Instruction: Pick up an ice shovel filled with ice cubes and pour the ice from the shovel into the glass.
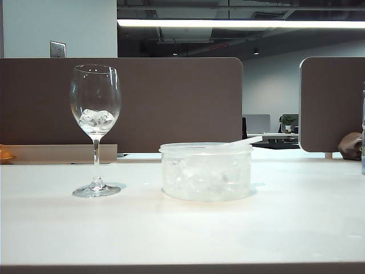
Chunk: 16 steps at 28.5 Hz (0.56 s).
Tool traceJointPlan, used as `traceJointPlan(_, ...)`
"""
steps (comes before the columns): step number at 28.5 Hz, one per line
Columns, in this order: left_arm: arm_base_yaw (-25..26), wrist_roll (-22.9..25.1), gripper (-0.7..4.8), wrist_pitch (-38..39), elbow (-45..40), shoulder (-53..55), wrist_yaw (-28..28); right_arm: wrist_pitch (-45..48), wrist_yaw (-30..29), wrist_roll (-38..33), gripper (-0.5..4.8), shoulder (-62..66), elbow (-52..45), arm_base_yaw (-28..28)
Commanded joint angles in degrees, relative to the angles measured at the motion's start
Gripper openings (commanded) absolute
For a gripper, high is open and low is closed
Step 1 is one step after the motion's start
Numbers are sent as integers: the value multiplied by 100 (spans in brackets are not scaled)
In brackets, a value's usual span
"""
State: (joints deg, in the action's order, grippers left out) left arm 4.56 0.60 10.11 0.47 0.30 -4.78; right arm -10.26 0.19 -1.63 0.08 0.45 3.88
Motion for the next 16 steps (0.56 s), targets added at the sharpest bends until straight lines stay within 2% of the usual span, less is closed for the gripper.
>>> traceJointPlan(1,-160,26,29,11,4,4,-35,61,-13,15,0,4,-42,2)
traceJointPlan(16,-179,24,29,11,4,4,-44,59,-13,15,0,4,-42,2)
